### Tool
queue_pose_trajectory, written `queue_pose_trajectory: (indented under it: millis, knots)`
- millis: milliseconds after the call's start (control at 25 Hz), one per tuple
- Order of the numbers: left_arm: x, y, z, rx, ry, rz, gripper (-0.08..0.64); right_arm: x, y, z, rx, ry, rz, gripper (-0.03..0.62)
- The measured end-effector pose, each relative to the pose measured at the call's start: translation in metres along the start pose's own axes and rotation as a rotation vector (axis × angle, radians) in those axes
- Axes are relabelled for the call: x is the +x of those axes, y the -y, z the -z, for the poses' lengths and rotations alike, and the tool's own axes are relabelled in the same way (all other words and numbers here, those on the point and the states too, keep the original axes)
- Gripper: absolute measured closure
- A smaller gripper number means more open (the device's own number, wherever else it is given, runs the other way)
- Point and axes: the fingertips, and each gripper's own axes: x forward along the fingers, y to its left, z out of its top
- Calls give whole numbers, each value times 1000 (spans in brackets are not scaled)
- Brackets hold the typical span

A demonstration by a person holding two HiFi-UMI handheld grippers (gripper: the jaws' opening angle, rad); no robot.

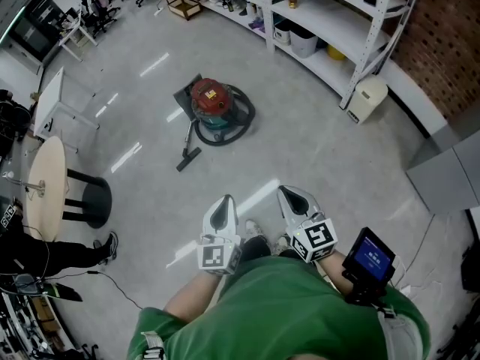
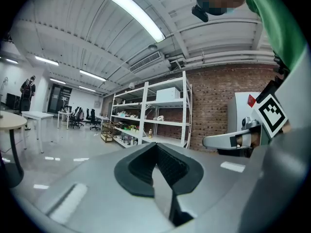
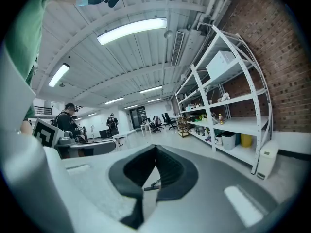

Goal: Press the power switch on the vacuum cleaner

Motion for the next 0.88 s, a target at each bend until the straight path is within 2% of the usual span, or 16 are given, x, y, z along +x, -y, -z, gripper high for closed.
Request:
queue_pose_trajectory:
  millis: [400,640,880]
  knots:
    - [73,-5,0,-54,41,88,552,43,46,-14,-8,-12,48,591]
    - [119,-37,-13,-47,66,88,552,92,66,-31,-26,-9,57,591]
    - [157,-73,-30,-73,87,90,552,145,74,-47,-34,3,61,591]
